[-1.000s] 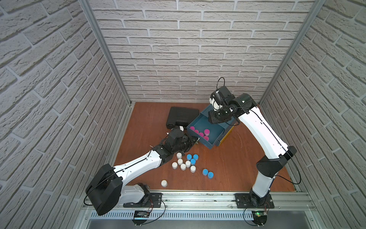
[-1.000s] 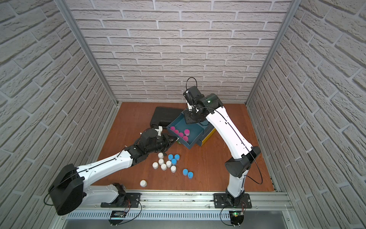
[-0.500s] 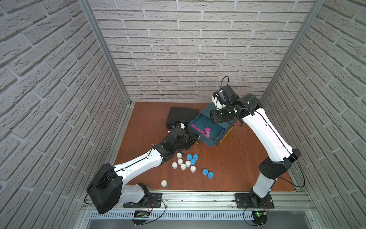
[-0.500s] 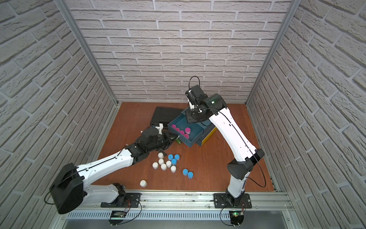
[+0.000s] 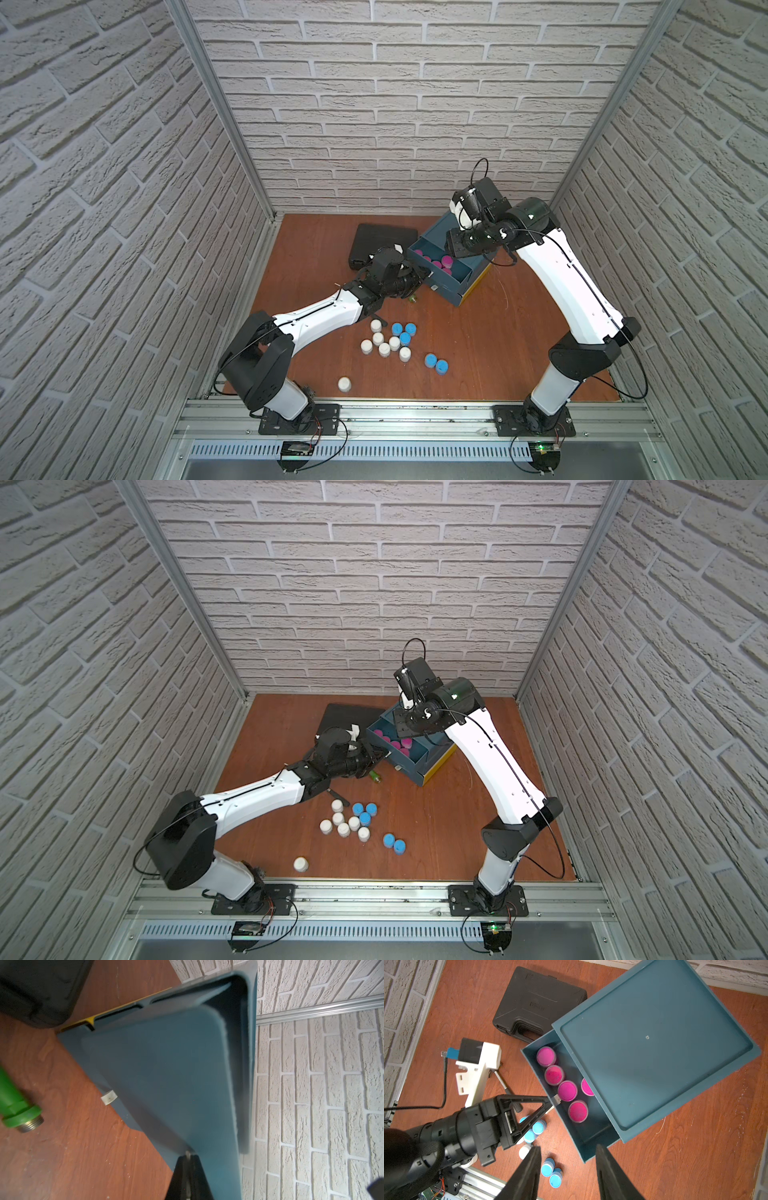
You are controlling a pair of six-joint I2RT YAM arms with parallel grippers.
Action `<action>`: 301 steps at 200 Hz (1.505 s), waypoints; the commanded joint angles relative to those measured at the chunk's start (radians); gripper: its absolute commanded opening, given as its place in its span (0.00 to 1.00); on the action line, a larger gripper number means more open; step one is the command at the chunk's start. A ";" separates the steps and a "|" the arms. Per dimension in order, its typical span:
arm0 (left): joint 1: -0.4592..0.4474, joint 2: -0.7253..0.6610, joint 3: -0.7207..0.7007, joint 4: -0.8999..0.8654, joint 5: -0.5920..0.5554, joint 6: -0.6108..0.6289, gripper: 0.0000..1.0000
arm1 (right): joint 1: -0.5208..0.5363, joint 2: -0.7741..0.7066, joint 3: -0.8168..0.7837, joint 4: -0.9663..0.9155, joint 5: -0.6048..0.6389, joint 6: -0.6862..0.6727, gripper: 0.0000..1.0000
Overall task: Put the paint cans in the drawer according to color
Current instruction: Close the drawer in the storage box, then open the drawer in the storage box.
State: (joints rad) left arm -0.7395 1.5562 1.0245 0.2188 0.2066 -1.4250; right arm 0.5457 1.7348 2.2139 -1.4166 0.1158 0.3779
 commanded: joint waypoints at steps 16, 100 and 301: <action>0.022 0.102 0.121 0.091 0.054 0.042 0.00 | -0.013 -0.054 -0.030 0.036 0.007 0.013 0.49; 0.028 0.243 0.277 0.055 0.095 0.057 0.00 | -0.030 -0.123 -0.113 0.088 -0.010 0.032 0.51; 0.071 -0.047 -0.074 -0.116 0.108 0.154 0.47 | -0.014 -0.306 -0.463 0.226 -0.046 0.083 0.52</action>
State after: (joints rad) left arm -0.6334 1.4212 0.9218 -0.1482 0.2672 -1.2167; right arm 0.5259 1.4620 1.7428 -1.2316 0.0586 0.4461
